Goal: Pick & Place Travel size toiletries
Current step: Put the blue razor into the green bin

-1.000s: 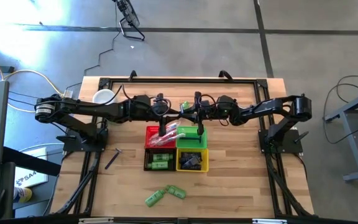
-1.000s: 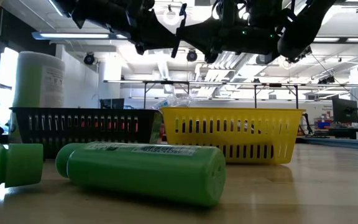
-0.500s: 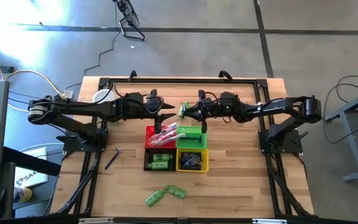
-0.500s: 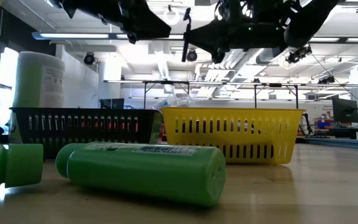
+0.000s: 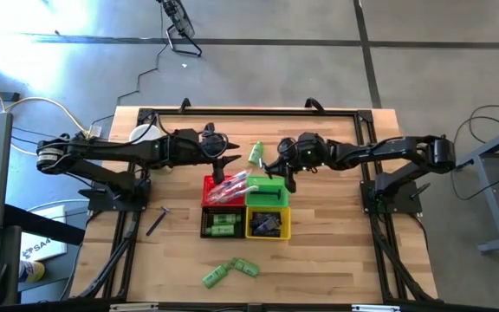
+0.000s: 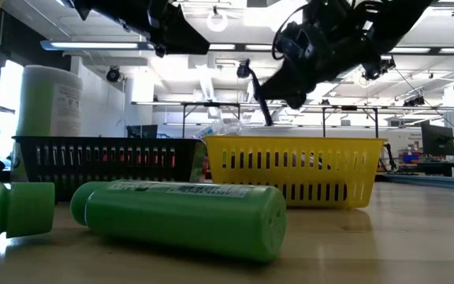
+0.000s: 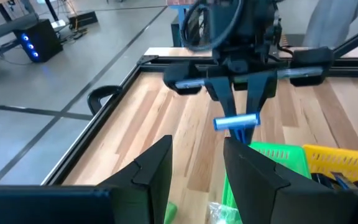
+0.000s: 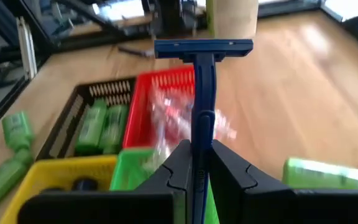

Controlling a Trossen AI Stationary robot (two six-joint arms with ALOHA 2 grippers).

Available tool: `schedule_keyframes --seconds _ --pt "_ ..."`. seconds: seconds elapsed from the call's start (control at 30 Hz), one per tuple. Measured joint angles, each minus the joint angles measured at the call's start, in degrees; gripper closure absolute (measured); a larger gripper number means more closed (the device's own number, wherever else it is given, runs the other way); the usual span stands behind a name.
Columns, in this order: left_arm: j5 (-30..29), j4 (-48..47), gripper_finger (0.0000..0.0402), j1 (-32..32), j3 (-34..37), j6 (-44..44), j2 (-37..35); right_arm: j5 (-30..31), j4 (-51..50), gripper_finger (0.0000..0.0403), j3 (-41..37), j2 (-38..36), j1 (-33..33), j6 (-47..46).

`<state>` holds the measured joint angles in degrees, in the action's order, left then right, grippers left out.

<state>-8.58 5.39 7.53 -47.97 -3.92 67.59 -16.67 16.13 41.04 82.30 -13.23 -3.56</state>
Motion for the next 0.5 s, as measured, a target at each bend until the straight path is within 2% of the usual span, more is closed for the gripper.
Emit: schedule_keyframes --seconds 0.27,0.5 --pt "-0.15 -1.32 0.0261 -0.02 0.00 -0.03 0.00 -0.01 -8.54 0.0372 0.00 0.00 1.64 -5.27" --pt "-0.15 -2.06 0.0261 -0.02 0.02 0.08 0.00 0.75 -10.33 0.0369 -0.04 1.11 4.39 -5.37"
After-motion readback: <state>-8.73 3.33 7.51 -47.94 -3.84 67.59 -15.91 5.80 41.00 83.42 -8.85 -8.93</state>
